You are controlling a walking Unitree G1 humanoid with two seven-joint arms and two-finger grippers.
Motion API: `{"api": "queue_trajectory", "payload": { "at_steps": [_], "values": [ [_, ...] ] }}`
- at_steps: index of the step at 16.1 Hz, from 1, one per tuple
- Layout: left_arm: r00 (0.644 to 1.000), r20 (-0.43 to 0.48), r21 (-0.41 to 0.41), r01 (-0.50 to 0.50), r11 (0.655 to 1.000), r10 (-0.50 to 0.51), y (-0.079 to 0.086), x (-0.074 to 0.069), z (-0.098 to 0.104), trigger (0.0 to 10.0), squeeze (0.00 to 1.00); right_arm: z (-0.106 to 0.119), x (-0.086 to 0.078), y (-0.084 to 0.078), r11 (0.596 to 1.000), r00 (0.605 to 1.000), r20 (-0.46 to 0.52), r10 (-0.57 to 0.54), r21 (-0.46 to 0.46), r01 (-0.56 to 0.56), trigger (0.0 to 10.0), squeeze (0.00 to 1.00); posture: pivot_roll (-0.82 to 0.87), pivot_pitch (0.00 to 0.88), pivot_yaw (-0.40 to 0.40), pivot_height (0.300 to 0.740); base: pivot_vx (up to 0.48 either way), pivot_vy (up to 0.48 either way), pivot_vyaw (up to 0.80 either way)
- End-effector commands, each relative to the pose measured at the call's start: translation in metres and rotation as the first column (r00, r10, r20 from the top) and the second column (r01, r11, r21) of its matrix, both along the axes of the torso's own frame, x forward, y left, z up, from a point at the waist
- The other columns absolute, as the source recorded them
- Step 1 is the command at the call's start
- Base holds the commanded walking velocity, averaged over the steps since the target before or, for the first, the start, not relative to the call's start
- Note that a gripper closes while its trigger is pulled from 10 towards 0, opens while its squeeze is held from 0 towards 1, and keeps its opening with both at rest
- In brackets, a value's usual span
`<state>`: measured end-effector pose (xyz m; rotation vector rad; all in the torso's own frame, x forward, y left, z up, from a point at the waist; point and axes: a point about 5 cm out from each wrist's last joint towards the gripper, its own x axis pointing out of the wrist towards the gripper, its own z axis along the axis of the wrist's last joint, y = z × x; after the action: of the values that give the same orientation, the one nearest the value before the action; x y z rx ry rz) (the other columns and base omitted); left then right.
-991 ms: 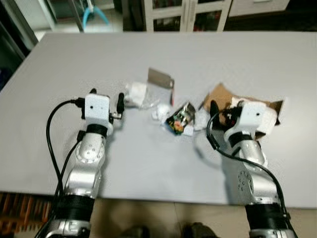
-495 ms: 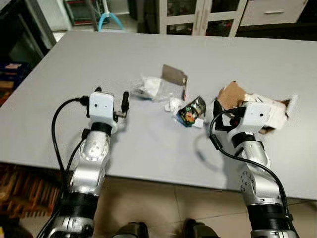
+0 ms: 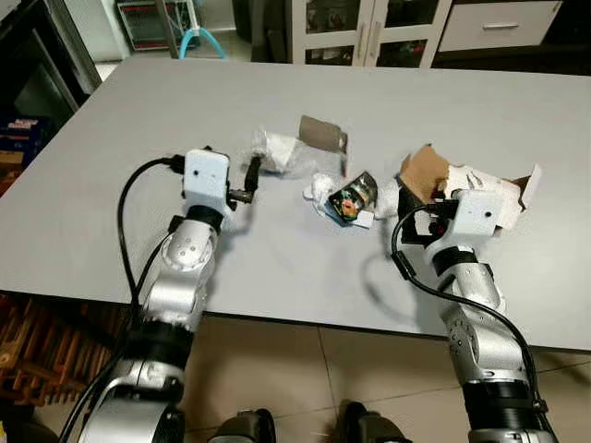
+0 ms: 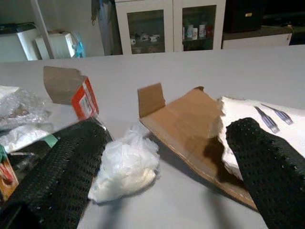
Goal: Picking trash to rubbish bin
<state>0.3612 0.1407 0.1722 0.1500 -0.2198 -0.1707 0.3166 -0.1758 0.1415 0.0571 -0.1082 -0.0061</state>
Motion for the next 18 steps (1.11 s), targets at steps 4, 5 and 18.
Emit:
{"api": "queue_trajectory", "payload": {
  "at_steps": [4,5,18],
  "values": [
    [1.000,-0.005,-0.004,0.023,1.000,-0.023,-0.005,0.004,0.000,10.0,0.00,0.002,-0.005,-0.001,1.000,1.000,0.000,0.002,0.005,-0.002,10.0,0.00,-0.04,0.196,0.056,0.740,0.138,0.000,0.00],
    [1.000,-0.005,-0.005,0.023,1.000,-0.023,-0.005,0.005,-0.001,10.0,0.00,0.001,-0.005,-0.001,1.000,1.000,-0.002,0.002,0.005,-0.002,10.0,0.00,-0.04,0.194,0.057,0.740,0.000,0.000,0.00],
    [0.995,0.095,-0.022,-0.024,0.999,0.026,-0.001,0.006,0.015,10.0,0.00,0.000,-0.006,0.001,1.000,1.000,-0.009,0.008,0.008,-0.008,10.0,0.00,-0.04,0.186,0.057,0.740,0.039,0.000,0.00]
  ]
}}
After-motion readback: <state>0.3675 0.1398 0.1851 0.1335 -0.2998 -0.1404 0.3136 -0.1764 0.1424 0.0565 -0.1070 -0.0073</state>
